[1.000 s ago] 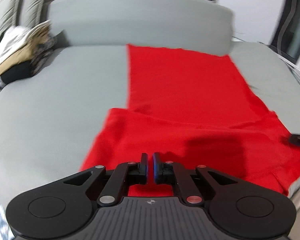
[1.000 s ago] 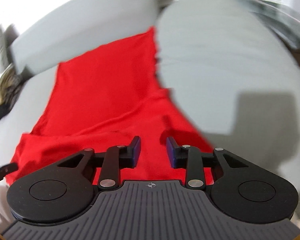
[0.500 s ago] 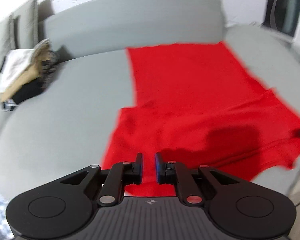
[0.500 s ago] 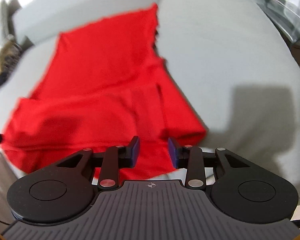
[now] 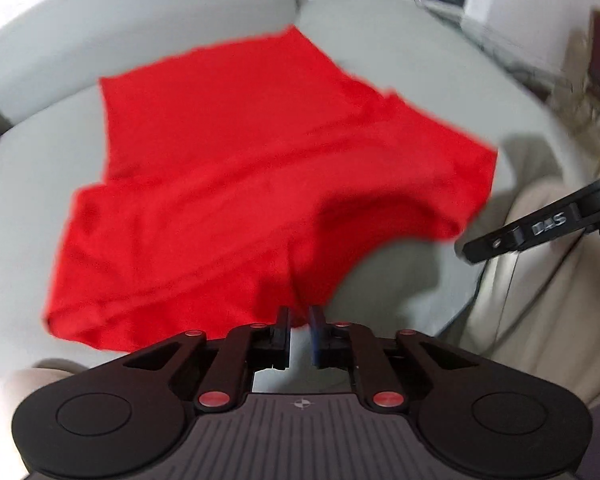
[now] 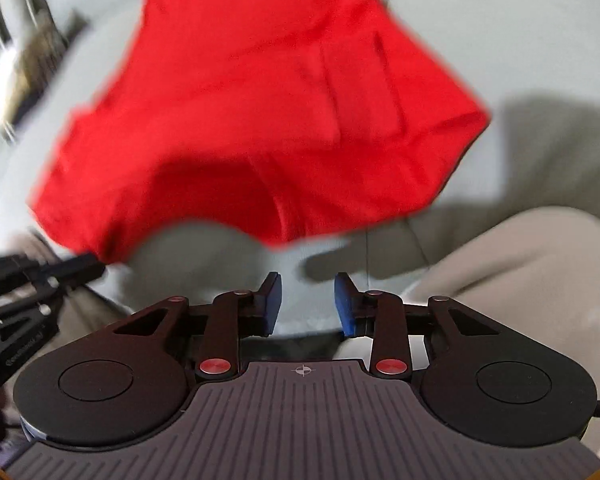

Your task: Fold clothes

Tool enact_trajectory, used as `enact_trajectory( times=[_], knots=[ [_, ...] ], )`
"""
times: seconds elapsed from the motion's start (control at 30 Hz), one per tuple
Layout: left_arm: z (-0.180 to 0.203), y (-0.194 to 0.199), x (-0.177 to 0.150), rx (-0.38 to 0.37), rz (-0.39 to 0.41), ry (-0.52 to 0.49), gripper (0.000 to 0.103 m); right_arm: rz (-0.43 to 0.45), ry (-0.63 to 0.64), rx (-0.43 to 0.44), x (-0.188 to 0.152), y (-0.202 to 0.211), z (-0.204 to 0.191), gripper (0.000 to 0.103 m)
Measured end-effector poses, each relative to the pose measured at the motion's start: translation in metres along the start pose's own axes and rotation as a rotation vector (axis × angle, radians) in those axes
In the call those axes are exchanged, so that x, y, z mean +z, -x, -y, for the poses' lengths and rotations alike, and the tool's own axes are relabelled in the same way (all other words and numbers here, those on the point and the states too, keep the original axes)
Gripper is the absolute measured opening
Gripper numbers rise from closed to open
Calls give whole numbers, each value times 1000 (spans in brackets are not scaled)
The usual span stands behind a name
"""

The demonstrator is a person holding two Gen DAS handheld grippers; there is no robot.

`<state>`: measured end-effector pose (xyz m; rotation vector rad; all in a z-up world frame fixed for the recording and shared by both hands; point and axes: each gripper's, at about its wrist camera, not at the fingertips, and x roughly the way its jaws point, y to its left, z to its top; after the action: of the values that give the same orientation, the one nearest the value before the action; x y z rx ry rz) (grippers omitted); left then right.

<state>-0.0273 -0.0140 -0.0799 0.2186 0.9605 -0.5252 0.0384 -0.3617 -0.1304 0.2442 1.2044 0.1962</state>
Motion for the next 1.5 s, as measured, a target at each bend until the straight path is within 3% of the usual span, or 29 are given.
enact_trajectory(
  times=[0.07, 0.1, 0.23, 0.3, 0.43, 0.5, 0.53, 0.57, 0.7, 0.87, 0.93, 1.07, 1.17, 1.33, 1.5],
  knots=[
    [-10, 19, 10, 43, 60, 25, 19, 103, -16, 17, 9, 30, 3, 52],
    [-18, 28, 16, 62, 89, 61, 28, 162, -22, 22, 15, 45, 3, 58],
    [-48, 57, 39, 120, 184, 213, 53, 324, -130, 95, 38, 93, 14, 61],
    [-60, 69, 51, 129, 216, 262, 60, 371, -167, 120, 57, 103, 16, 61],
    [-82, 86, 83, 119, 280, 304, 61, 431, -140, 117, 93, 126, 8, 61],
    [-95, 84, 99, 126, 284, 314, 61, 458, -94, 94, 110, 134, -1, 69],
    [-101, 82, 107, 129, 286, 319, 61, 462, -69, 80, 121, 134, -5, 79],
    [-107, 78, 116, 142, 280, 314, 61, 463, -46, 67, 132, 133, -9, 80],
    [-143, 39, 145, 131, 219, 344, 62, 394, -15, 52, 183, 100, -24, 86],
    [-210, -59, 172, 59, 75, 489, 59, 273, -136, 93, 257, 9, -6, 82],
    [-233, -91, 180, 95, 90, 517, 59, 250, -154, 80, 285, -29, 6, 64],
    [-270, -143, 198, 148, 163, 527, 59, 260, -136, -15, 341, -98, 26, 63],
    [-293, -178, 211, 126, 166, 508, 57, 271, -156, -22, 375, -134, 43, 61],
    [-324, -219, 244, 73, 162, 431, 53, 253, -78, -39, 423, -175, 48, 33],
    [-326, -239, 277, 50, 167, 338, 53, 186, 9, -47, 459, -199, 37, 33]
  ],
)
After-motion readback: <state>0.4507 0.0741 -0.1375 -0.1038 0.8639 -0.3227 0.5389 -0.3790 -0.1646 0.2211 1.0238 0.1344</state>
